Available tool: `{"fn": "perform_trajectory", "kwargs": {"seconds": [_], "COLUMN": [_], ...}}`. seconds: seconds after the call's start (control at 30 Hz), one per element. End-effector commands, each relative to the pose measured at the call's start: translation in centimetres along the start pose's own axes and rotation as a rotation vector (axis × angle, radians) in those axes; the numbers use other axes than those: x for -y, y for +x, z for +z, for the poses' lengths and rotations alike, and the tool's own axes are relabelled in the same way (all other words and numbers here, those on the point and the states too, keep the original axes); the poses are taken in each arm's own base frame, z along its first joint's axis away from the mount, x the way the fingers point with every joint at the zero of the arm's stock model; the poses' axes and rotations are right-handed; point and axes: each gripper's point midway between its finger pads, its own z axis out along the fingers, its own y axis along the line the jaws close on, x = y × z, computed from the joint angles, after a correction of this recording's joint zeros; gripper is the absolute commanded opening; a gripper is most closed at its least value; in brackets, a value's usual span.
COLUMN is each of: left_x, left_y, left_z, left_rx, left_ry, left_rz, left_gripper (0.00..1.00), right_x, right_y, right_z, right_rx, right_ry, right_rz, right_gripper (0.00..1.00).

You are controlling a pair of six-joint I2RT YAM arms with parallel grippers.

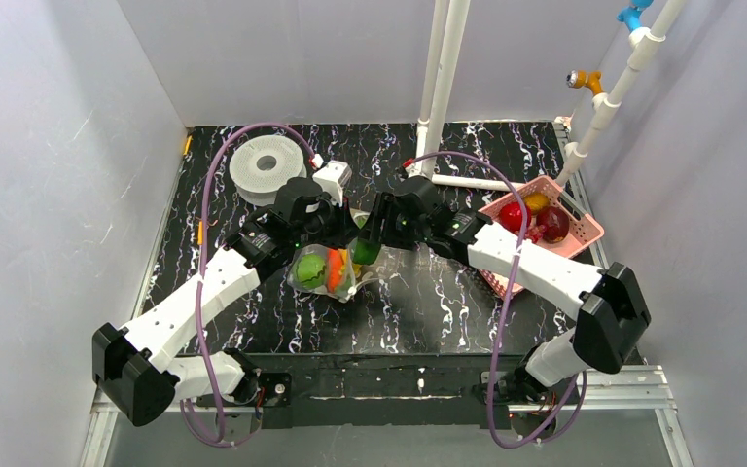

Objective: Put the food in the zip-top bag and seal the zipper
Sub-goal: Place the fake vegetable in the zipper food storage bag, then adjust the zipper food storage bag at the center of the board.

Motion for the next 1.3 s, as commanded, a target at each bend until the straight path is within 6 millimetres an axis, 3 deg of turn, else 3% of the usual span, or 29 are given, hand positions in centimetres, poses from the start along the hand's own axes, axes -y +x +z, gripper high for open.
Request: {"fn": "perform_trajectory", "kwargs": {"seconds": [0.0, 0.3, 0.57, 0.83, 1.03, 1.27], "left_x": [0.3, 0.3, 0.1, -0.2, -0.4, -0.5], "left_y": [-0.7, -0.8, -0.8, -0.7, -0.7, -0.6], "left_z": [-1.2, -1.2, -1.3, -1.2, -1.1, -1.0], "left_rx": [0.046, 0.053, 0.057, 0.057, 0.054, 0.051], "left_ry": [0.009, 0.009, 0.001, -0.014, -0.027, -0.034], "left_rz": [0.01, 0.006, 0.005, 0.003, -0.002, -0.003], "left_gripper": [0.0, 0.0, 0.0, 0.0, 0.0, 0.0], "right_x": [-2.8, -3.4, -2.6, -1.9, 1.0, 5.3], "right_y": [-2.0, -1.5, -1.3, -1.2, 0.3, 2.2], "right_z": [0.2, 0.9, 0.4, -1.2, -3.2, -5.1], "right_rx": [0.043, 0.01, 0.006, 0.018, 0.005, -0.003], "right_ry": [-0.073, -0.094, -0.061, -0.05, 0.032, 0.16], "right_rz": [0.02, 0.003, -0.021, -0.041, -0.085, -0.118], "right_gripper": [0.36, 0.64, 0.86, 0.83, 0.67, 0.64]}}
